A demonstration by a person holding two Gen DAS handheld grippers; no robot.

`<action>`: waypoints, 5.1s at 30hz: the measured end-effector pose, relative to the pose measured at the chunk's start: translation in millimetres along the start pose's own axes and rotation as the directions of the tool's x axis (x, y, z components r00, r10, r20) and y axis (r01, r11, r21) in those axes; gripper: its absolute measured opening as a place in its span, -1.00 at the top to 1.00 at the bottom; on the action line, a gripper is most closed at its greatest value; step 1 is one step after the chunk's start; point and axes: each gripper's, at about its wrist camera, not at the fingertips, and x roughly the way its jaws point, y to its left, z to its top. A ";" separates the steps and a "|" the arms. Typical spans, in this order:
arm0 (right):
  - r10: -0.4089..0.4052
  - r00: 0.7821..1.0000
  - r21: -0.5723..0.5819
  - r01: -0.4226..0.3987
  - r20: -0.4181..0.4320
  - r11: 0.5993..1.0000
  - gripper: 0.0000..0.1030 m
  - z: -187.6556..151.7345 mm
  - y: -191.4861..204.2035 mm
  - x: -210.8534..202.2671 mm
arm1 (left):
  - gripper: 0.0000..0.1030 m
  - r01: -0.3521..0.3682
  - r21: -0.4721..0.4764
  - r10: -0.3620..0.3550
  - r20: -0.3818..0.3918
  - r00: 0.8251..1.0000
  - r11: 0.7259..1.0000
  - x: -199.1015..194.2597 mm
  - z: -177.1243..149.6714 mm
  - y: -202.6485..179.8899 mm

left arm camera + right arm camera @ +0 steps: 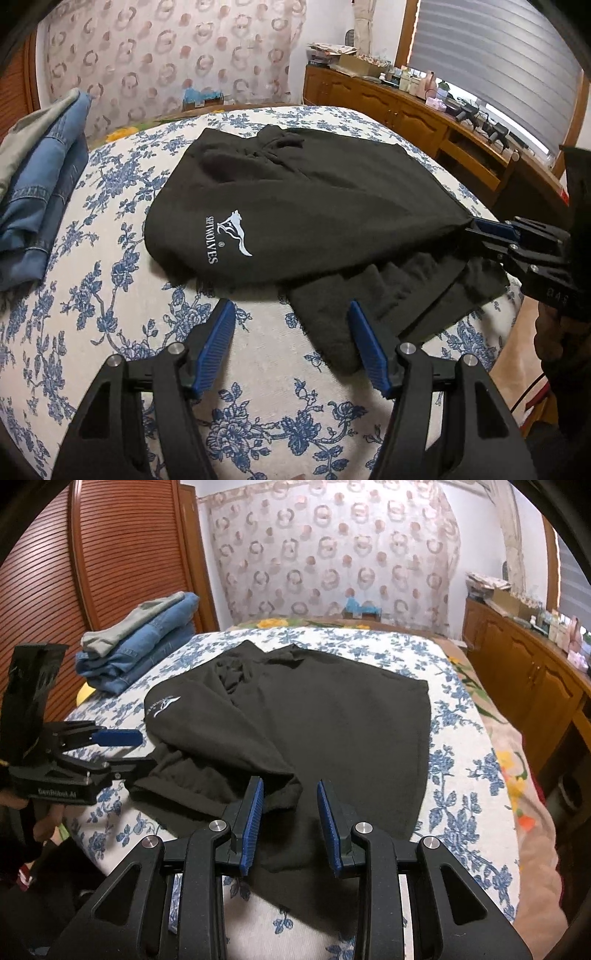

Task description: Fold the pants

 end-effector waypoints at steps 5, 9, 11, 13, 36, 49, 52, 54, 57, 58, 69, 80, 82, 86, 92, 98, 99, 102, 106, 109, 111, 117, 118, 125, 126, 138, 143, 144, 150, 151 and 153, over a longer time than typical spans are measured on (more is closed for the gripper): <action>0.025 0.999 -0.002 -0.025 -0.032 1.000 0.65 0.5 1.4 11.0 | -0.25 0.003 -0.008 -0.003 0.030 1.000 1.000 -1.8 -2.4 2.0; 0.034 0.999 -0.019 -0.035 -0.023 0.999 0.89 0.7 6.6 9.8 | -0.25 0.006 -0.026 -0.005 0.028 1.000 1.000 -4.6 -3.2 4.3; 0.039 0.999 -0.025 -0.039 -0.002 0.999 0.93 1.7 8.6 3.8 | -0.25 0.012 -0.047 -0.011 0.024 1.000 0.999 -6.3 -2.9 6.2; 0.044 0.998 -0.035 -0.042 0.043 0.998 0.95 4.3 12.2 -8.4 | -0.25 0.014 -0.070 -0.011 0.042 0.999 0.997 -10.4 -3.4 10.0; -0.061 0.994 0.011 0.060 0.090 0.998 0.95 -16.4 -5.0 -56.6 | -0.25 0.001 -0.040 0.001 0.064 0.998 0.999 -12.7 -6.4 -11.3; -0.078 0.997 0.083 0.078 0.001 0.993 0.86 -48.5 -26.9 -42.3 | -0.25 -0.005 -0.040 0.008 0.059 0.998 0.999 -7.2 -11.5 -15.0; -0.086 0.996 0.084 0.085 0.003 0.993 0.74 -48.8 -27.4 -47.9 | -0.25 -0.008 -0.042 0.011 0.065 0.998 0.999 -7.7 -12.7 -13.4; -0.085 0.996 0.084 0.084 0.006 0.993 0.71 -49.4 -27.3 -53.6 | -0.25 -0.009 -0.043 0.012 0.067 0.998 0.999 -8.0 -14.0 -12.3; -0.096 0.995 0.081 0.094 0.018 0.992 0.67 -50.8 -28.5 -65.2 | -0.25 -0.011 -0.050 0.015 0.075 0.997 0.999 -9.8 -15.0 -10.7; -0.101 0.995 0.081 0.099 0.021 0.992 0.67 -50.6 -29.1 -67.7 | -0.25 -0.012 -0.052 0.016 0.083 0.996 0.999 -11.6 -14.9 -10.1; -0.071 0.994 0.036 0.068 0.079 0.997 0.39 -17.2 -21.2 -61.6 | -0.25 -0.078 -0.086 0.090 0.143 0.986 0.993 -35.8 -12.2 16.7; 0.096 0.994 -0.043 -0.094 0.047 0.995 0.24 32.0 29.8 4.0 | -0.25 -0.156 -0.138 0.179 0.166 0.970 0.978 -51.4 -20.9 54.0; 0.115 0.993 -0.056 -0.113 0.036 0.992 0.23 36.9 36.7 11.4 | -0.25 -0.165 -0.148 0.190 0.170 0.967 0.975 -54.4 -22.8 59.3; 0.136 0.991 -0.102 -0.134 0.007 0.986 0.15 46.6 55.2 27.4 | -0.25 -0.179 -0.161 0.206 0.175 0.963 0.971 -59.2 -25.5 67.2; 0.158 0.987 -0.155 -0.163 -0.041 0.974 0.10 55.0 76.0 49.3 | -0.25 -0.199 -0.163 0.228 0.187 0.955 0.966 -64.8 -26.4 72.1; 0.166 0.982 -0.207 -0.182 -0.093 0.961 0.10 56.9 96.1 69.2 | -0.25 -0.215 -0.166 0.245 0.186 0.952 0.962 -65.0 -28.8 75.2; 0.171 0.980 -0.216 -0.189 -0.102 0.958 0.10 57.0 99.2 71.5 | -0.25 -0.217 -0.166 0.246 0.185 0.951 0.962 -65.0 -28.8 75.4; 0.176 0.975 -0.243 -0.204 -0.133 0.948 0.10 56.5 107.0 78.8 | -0.25 -0.219 -0.171 0.249 0.182 0.951 0.961 -64.5 -30.0 77.1; 0.175 0.971 -0.256 -0.213 -0.163 0.943 0.10 54.9 111.5 87.6 | -0.25 -0.221 -0.173 0.252 0.181 0.951 0.960 -64.7 -32.3 78.4; 0.171 0.969 -0.265 -0.215 -0.180 0.940 0.10 52.9 113.0 91.7 | -0.25 -0.221 -0.172 0.252 0.181 0.951 0.960 -64.9 -33.1 78.1; 0.166 0.967 -0.273 -0.215 -0.191 0.938 0.10 51.4 114.2 95.0 | -0.25 -0.221 -0.173 0.252 0.180 0.951 0.960 -65.0 -32.9 78.3; 0.153 0.966 -0.304 -0.212 -0.207 0.929 0.09 47.4 117.2 101.0 | -0.25 -0.220 -0.172 0.249 0.174 0.953 0.960 -63.4 -35.4 77.7; 0.153 0.966 -0.305 -0.213 -0.208 0.928 0.09 47.4 117.3 101.0 | -0.25 -0.220 -0.173 0.249 0.172 0.953 0.960 -63.0 -35.5 77.9; 0.191 0.957 -0.308 -0.253 -0.218 0.917 0.81 48.8 115.8 100.9 | -0.25 -0.215 -0.167 0.242 0.164 0.956 0.962 -59.0 -35.2 75.5; 0.194 0.955 -0.305 -0.257 -0.223 0.917 0.88 50.1 114.9 101.3 | -0.25 -0.213 -0.165 0.240 0.163 0.957 0.963 -58.2 -34.8 74.7; 0.179 0.981 -0.235 -0.192 -0.077 0.953 0.94 88.4 71.5 65.1 | -0.25 -0.207 -0.130 0.229 0.187 0.955 0.970 -59.9 -24.3 60.8; 0.136 0.989 -0.224 -0.145 -0.054 0.964 0.94 100.2 44.4 58.7 | -0.25 -0.200 -0.115 0.220 0.197 0.955 0.973 -60.6 -18.5 54.3; 0.123 0.991 -0.222 -0.131 -0.048 0.966 0.94 102.4 37.2 57.8 | -0.25 -0.200 -0.112 0.219 0.198 0.956 0.974 -60.3 -17.3 52.9; 0.061 0.997 -0.195 -0.068 -0.041 0.978 0.94 108.7 3.1 61.8 | -0.25 -0.195 -0.094 0.211 0.203 0.956 0.976 -59.3 -12.0 44.9; 0.049 0.998 -0.190 -0.057 -0.043 0.980 0.94 109.4 -3.7 63.3 | -0.25 -0.194 -0.092 0.209 0.203 0.957 0.977 -59.0 -11.6 44.0; 0.028 0.999 -0.184 -0.035 -0.045 0.982 0.94 109.4 -14.8 66.8 | -0.25 -0.192 -0.087 0.206 0.202 0.957 0.977 -58.0 -10.5 41.9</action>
